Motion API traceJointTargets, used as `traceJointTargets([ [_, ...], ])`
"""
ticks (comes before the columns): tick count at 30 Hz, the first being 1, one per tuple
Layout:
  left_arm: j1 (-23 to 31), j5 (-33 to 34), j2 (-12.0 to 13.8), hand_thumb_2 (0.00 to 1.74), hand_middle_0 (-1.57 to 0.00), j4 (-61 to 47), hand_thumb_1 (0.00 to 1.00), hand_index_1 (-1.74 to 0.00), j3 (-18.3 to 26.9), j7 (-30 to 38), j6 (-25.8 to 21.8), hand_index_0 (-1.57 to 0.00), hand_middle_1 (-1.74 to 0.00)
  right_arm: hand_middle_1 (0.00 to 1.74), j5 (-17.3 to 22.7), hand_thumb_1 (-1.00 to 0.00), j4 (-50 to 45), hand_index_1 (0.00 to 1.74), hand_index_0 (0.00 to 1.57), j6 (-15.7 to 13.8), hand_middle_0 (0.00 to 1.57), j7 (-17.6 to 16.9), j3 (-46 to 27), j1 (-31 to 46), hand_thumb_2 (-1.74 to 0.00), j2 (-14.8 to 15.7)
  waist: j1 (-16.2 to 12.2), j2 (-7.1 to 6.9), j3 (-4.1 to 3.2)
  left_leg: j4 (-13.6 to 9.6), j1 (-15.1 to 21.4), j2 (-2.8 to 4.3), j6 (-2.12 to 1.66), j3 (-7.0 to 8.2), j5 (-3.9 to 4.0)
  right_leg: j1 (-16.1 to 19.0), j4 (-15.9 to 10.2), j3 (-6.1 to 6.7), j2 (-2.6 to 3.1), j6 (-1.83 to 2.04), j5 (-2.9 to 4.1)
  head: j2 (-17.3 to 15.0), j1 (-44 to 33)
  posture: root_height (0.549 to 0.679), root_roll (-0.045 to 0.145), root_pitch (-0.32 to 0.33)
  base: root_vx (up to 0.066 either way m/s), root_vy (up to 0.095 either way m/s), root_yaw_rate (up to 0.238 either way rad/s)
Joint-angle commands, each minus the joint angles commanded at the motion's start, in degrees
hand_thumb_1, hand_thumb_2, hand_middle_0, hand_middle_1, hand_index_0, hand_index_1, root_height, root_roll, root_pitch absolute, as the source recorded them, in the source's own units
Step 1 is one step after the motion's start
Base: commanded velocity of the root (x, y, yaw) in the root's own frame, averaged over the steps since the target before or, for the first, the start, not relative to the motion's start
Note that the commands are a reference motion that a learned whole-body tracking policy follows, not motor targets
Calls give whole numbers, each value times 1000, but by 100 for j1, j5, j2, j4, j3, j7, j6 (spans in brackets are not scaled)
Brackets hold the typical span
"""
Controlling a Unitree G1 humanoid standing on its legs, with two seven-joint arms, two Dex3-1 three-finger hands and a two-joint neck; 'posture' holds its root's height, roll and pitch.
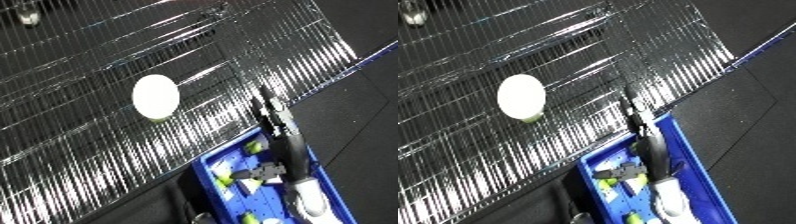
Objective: Pick up the object and place it into the box
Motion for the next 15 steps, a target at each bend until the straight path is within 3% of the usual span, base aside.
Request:
traceJointTargets([
  [8, 65, 58, 73, 1740, -1570, -54, 1000, -1740, 80, -5, -6, -1570, -1740, 0, -30, 0, 83, 0, 0, 124, 0, 29, 101, -163, 0, 70, 159, -13, -20, 185, -39, -37, 34, -62, -36, -23, 165, -96, -81, 12, -37, -204, -90, 615, 64, -2, 53, -27, 114],
  [15, 158, 52, 197, 1740, -1570, -215, 1000, -1740, 261, -48, -97, -1570, -1740, 0, -17, 0, 203, 0, 0, 166, 0, 48, 127, -301, 0, 65, 248, 27, 6, 363, -91, -69, 58, -75, -72, -91, 352, -147, -145, 14, -78, -200, -60, 610, 65, -18, 52, -4, 75],
])
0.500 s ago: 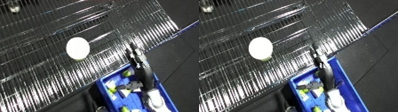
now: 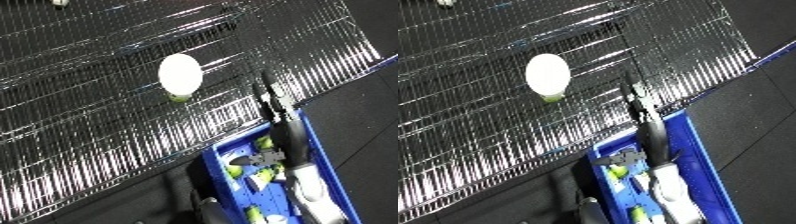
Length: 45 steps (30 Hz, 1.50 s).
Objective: Pick up the object and place it into the box
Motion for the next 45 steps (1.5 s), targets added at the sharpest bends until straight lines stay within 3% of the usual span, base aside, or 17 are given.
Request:
traceJointTargets([
  [11, 26, -33, 88, 1740, -1570, -342, 1000, -1740, 14, -33, 174, -1570, -1740, 0, 101, 0, 263, 0, 0, 31, 0, 124, 104, -439, 0, -103, 136, 86, 85, 362, -206, -42, 39, -7, -52, -253, 378, -52, -83, -20, -48, 119, 107, 596, 66, -35, 53, 3, 76],
  [19, -66, -97, 203, 1740, -1570, -537, 1000, -1740, -156, 76, 309, -1570, -1740, 0, 175, 0, 483, 0, 0, 171, 0, 113, 328, -1056, 0, -174, 234, 170, 161, 642, -510, -104, 54, -22, -76, -582, 706, -111, -92, -37, -124, 271, 204, 584, 66, -28, 43, 15, 99],
  [31, -273, -371, 390, 1740, -1570, -677, 1000, -1740, -525, 306, 188, -1570, -1740, 0, 279, 0, 1026, 0, 0, 255, 0, -182, 714, -2158, 0, -395, 381, 312, 161, 853, -1126, -156, 48, -21, -129, -1205, 960, -197, -108, -62, -213, 1075, 482, 573, 63, 45, -13, 19, 92],
  [40, -305, -476, 450, 1740, -1570, -667, 1000, -1740, -627, 249, 67, -1570, -1740, 0, 446, 0, 1321, 0, 0, 141, 0, -618, 627, -2589, 0, -649, 440, 378, 161, 820, -1282, -154, 56, -54, -176, -1374, 950, -220, -116, -65, -260, 1597, 667, 574, 60, 83, -4, 8, 36],
  [45, -310, -496, 457, 1740, -1570, -681, 1000, -1740, -655, 248, 56, -1570, -1740, 0, 498, 0, 1455, 0, 0, 158, 0, -690, 570, -2707, 0, -779, 464, 397, 161, 844, -1333, -143, 70, -65, -210, -1432, 986, -229, -121, -71, -298, 1798, 739, 572, 58, 93, 10, 1, -2],
])
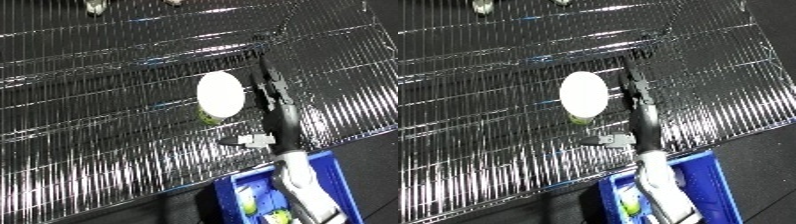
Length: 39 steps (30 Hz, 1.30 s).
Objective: Pick up the object and place it into the box
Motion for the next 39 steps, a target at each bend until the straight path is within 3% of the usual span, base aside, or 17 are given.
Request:
traceJointTargets([
  [14, -142, -36, -7, 1740, -1570, -67, 1000, -1740, -172, 102, 36, -1570, -1740, 0, 116, 0, 609, 0, 0, 305, 0, 303, 422, -662, 0, -93, 143, 78, 0, 83, -253, -34, 27, -41, -45, -256, 51, -37, -5, -39, -31, 244, 218, 569, 57, 128, -5, -8, 25],
  [25, -171, -12, -105, 1740, -1570, -65, 1000, -1740, -287, 122, -18, -1570, -1740, 957, 200, -550, 765, 957, 864, 362, 864, 481, 615, -943, -957, 58, 165, 124, 0, -57, -218, -71, 9, -48, -30, -233, -69, -22, 23, -43, -20, 270, 320, 573, 60, 139, -13, 3, 19],
  [33, -138, 7, -144, 1740, -1570, -34, 1000, -1740, -272, 83, -74, -1570, -1740, 957, 149, -550, 744, 957, 864, 320, 864, 381, 565, -968, -957, 1, 133, 117, 0, -191, -117, -50, 5, -35, 19, -156, -157, -2, 35, -39, 18, 307, 350, 577, 60, 138, -36, 6, -32],
  [39, -3, 32, -183, 1740, -1570, -18, 1000, -1740, -157, 42, -142, -1570, -1740, 957, -78, -550, 123, 957, 864, 240, 864, 257, 332, -614, -957, -52, 15, 60, 0, -332, 13, -16, -2, -13, 37, -56, -260, 43, 78, -23, 50, 295, 288, 581, 59, 137, -43, 15, -73],
])
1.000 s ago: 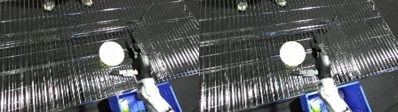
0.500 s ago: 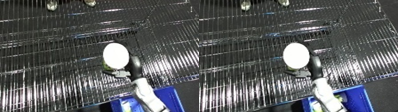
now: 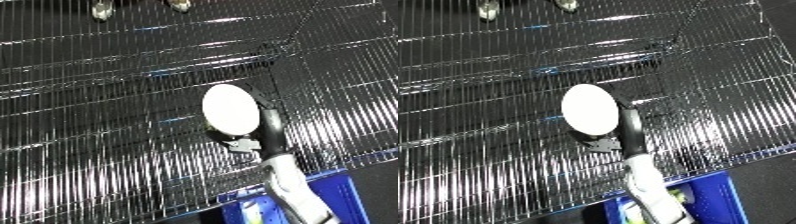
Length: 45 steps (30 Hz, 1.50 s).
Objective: Pick up the object and place it into the box
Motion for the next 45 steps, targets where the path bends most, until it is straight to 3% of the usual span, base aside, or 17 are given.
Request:
traceJointTargets([
  [7, 147, 73, -43, 1740, -1570, -20, 1000, -1740, 244, -40, -34, -1570, -1740, 957, -307, -550, -1053, 957, 864, -150, 864, -229, -432, 868, -957, 52, -226, -122, 0, -195, 208, 75, -6, 61, 13, 172, -165, 79, 64, 42, 64, 46, -199, 588, 57, 132, -54, 9, -126],
  [15, 291, 144, -51, 1740, -1570, -80, 1000, -1740, 568, -64, -69, -1570, -1740, 957, -540, -550, -2053, 957, 864, -493, 864, -397, -947, 1944, -957, 277, -505, -249, 0, -498, 483, 207, -34, 157, 59, 402, -428, 194, 129, 120, 177, 143, -357, 597, 52, 128, -72, 6, -180],
  [22, 320, 237, -80, 1740, -1570, -90, 1000, -1740, 793, -114, -113, -1570, -1740, 957, -599, -550, -2485, 957, 864, -809, 864, -538, -1405, 2734, -957, 358, -705, -327, 0, -776, 689, 328, -75, 246, 136, 636, -729, 257, 174, 191, 286, 251, -290, 607, 46, 127, -95, -10, -212],
  [30, 277, 300, -106, 1740, -1570, -44, 1000, -1740, 946, -151, -92, -1570, -1740, 957, -412, -550, -2594, 957, 864, -1022, 864, -676, -1760, 3396, -957, 405, -939, -376, -9, -1049, 919, 430, -132, 361, 222, 941, -1119, 361, 248, 237, 416, 216, 74, 619, 48, 124, -76, -12, -219],
  [33, 265, 323, -143, 1740, -1570, -14, 1000, -1740, 915, -149, -123, -1570, -1740, 957, -338, -550, -2563, 957, 864, -1053, 864, -756, -1817, 3576, -957, 427, -1024, -377, -37, -1151, 1015, 454, -152, 414, 242, 1038, -1251, 419, 277, 242, 457, -25, 299, 623, 51, 124, -54, 12, -182],
  [36, 211, 329, -182, 1740, -1570, 3, 1000, -1740, 818, -78, -140, -1570, -1740, 957, -275, -550, -2486, 957, 864, -1068, 864, -845, -1835, 3716, -957, 409, -1123, -365, -57, -1248, 1142, 461, -162, 477, 255, 1139, -1358, 489, 314, 239, 497, -679, 506, 627, 57, 120, -42, 55, -145],
  [38, 145, 306, -205, 1740, -1570, 66, 1000, -1740, 712, -10, -186, -1570, -1740, 957, -200, -550, -2352, 957, 864, -1122, 864, -854, -1836, 3787, -957, 382, -1201, -350, -52, -1269, 1244, 443, -166, 508, 243, 1226, -1408, 545, 339, 237, 517, -925, 604, 628, 62, 110, 0, 82, -148],
  [42, 123, 241, -286, 1740, -1570, 223, 1000, -1740, 585, 53, -319, -1570, -1740, 957, -12, -550, -2069, 957, 864, -1257, 864, -664, -1926, 3991, -957, 376, -1358, -301, -51, -1305, 1490, 423, -200, 578, 191, 1436, -1546, 679, 375, 235, 515, -1160, 665, 632, 72, 90, 54, 103, -182],
  [45, 163, 181, -367, 1740, -1570, 274, 1000, -1740, 573, 84, -352, -1570, -1740, 957, 100, -550, -1926, 957, 864, -1264, 864, -506, -2023, 4178, -957, 361, -1461, -252, -68, -1388, 1658, 418, -201, 661, 175, 1538, -1655, 742, 379, 207, 506, -1222, 763, 635, 81, 82, 38, 110, -149],
])
